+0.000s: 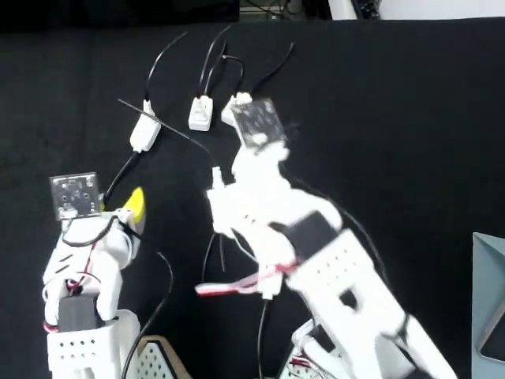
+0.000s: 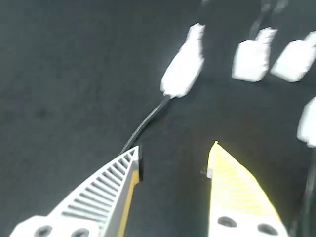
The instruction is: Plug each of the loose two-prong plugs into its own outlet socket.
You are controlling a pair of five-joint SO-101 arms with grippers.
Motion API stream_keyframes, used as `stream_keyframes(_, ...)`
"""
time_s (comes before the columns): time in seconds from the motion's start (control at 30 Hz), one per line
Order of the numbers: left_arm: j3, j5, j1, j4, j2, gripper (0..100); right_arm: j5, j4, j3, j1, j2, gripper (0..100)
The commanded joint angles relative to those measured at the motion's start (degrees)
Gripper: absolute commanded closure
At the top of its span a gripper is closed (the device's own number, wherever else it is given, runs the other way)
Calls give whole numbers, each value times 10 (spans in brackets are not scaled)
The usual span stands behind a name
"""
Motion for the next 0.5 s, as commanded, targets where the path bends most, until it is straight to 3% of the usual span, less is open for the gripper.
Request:
stream_keyframes(0.0, -2, 5, 50, -48, -5, 773, 24, -115, 107, -3, -131, 985)
stream_keyframes(0.2, -8, 3, 134, -107, -5, 825, 82, -214, 249, -29, -294, 985)
stream_keyframes(0.47, -33, 0, 205, -133, -6, 827, 96, -213, 273, -30, -267, 985)
